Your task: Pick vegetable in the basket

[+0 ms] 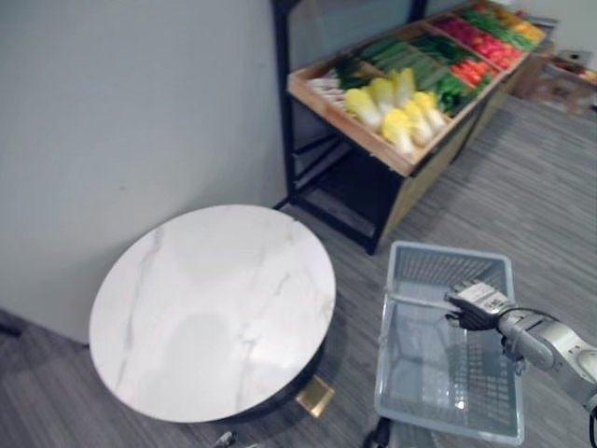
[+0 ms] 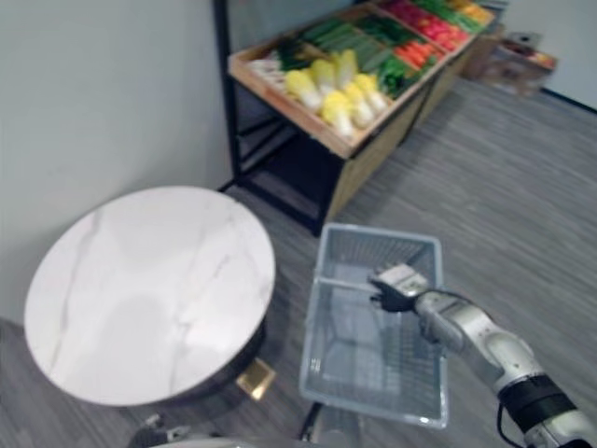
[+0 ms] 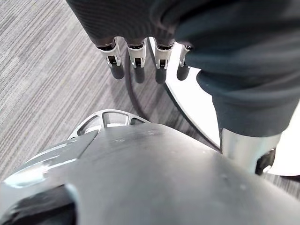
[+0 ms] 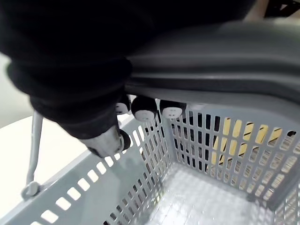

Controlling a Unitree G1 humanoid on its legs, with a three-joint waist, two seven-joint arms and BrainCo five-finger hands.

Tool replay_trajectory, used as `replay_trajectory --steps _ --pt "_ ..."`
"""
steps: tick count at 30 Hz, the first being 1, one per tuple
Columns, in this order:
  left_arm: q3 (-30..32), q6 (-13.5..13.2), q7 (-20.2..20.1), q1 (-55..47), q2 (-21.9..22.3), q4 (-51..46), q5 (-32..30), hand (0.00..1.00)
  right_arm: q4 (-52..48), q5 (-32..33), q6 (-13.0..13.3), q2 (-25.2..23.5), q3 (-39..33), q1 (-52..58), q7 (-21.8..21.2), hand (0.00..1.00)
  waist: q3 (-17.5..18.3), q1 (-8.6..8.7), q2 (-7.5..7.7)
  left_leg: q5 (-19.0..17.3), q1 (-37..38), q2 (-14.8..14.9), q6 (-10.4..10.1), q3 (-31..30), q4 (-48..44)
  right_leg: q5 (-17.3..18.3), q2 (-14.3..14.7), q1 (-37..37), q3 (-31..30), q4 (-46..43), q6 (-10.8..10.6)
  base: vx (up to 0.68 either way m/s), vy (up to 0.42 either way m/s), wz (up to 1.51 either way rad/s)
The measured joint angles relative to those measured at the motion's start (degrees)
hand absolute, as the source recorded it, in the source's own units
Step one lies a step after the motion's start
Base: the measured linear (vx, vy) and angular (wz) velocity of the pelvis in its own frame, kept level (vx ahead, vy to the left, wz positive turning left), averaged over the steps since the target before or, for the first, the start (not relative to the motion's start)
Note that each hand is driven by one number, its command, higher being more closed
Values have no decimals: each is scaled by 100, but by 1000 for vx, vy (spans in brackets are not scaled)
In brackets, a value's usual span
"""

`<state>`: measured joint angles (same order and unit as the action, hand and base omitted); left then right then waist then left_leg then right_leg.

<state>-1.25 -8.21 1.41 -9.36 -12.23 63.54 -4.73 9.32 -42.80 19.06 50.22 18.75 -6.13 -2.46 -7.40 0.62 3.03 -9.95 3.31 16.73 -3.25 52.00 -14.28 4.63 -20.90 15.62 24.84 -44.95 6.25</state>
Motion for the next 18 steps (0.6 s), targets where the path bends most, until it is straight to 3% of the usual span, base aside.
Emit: replay_trajectory --steps 1,2,3,4,7,8,9,10,12,13,15,16,17,18 --pt "35 5 0 -1 13 24 2 0 -1 0 21 -84 79 -46 -1 100 104 -79 33 105 -14 98 -69 254 -13 -64 -241 -92 21 251 -77 -47 -325 -132" --pt "81 1 -6 1 3 19 8 0 -10 1 45 -175 190 -171 -4 100 170 -117 123 171 -63 238 -151 517 -148 -306 -334 -234 6 935 -510 -29 -357 -133" --pt "119 9 -10 43 -26 28 6 0 -12 1 40 -245 208 -234 -12 100 193 -117 130 219 -154 368 -146 593 -245 -186 -119 -287 3 1258 -798 -72 -475 -127" --pt "161 17 -9 100 64 63 1 0 -44 2 35 -251 212 -310 -19 100 251 -131 -83 471 -356 539 -122 639 -172 -146 328 -302 60 2003 -812 -80 -332 -94" --pt "222 20 -28 227 204 213 0 0 -159 0 -42 -215 284 -377 -51 100 240 -97 -316 972 -382 844 -119 1052 -300 -146 891 -434 -55 3180 -813 -69 -343 -98" --pt "259 23 -27 242 221 248 -2 0 -160 0 -64 -215 356 -373 -61 100 238 -59 -346 1056 -345 966 -111 1052 -454 -147 975 -544 -67 3308 -812 -8 -280 -59" --pt "369 16 -14 230 252 246 -7 0 -166 0 -102 -219 493 -342 -65 100 190 -41 -282 1155 -299 1211 -153 998 -780 -148 1114 -786 -142 3491 -809 -10 -210 -26" --pt "400 7 -7 235 277 245 -13 0 -210 2 -116 -207 424 -261 -65 100 185 32 -353 991 -341 1186 -304 754 -751 -146 1191 -990 -134 3590 -806 -29 -195 -15" --pt "400 4 5 258 344 215 -34 0 -306 4 -122 -145 307 -112 -63 100 215 114 -603 1078 -242 1374 -23 675 -844 -101 1402 -1214 17 3639 -758 -34 -108 -5" --pt "391 5 22 267 356 209 -57 0 -346 4 -112 -132 295 -52 -63 100 169 95 -568 1158 -244 1493 89 572 -1098 -42 1434 -1273 16 3623 -730 -29 -123 -25" --pt "399 -15 16 262 293 178 -57 0 -432 9 -66 -130 281 -30 -46 100 -12 96 -454 1588 -373 1616 247 -250 -1614 60 1438 -1466 -49 3586 -683 -43 -148 -30" --pt "393 -92 46 252 249 89 -57 0 -436 11 -25 -128 261 -32 -38 100 -116 65 -373 1913 -635 1523 212 -1175 -1938 90 1386 -1579 -258 3613 -638 -46 -109 -38" --pt "388 -109 55 254 261 67 -57 0 -435 13 -23 -131 260 -46 -30 100 -139 30 -346 1742 -789 1334 111 -1712 -2039 116 1319 -1588 -377 3648 -644 -72 -24 -68" --pt "383 -119 58 247 311 64 -49 0 -435 15 -26 -160 281 -118 0 100 -159 4 -386 1095 -991 717 -41 -2681 -2130 175 1230 -1556 -644 3698 -611 -64 68 -101"
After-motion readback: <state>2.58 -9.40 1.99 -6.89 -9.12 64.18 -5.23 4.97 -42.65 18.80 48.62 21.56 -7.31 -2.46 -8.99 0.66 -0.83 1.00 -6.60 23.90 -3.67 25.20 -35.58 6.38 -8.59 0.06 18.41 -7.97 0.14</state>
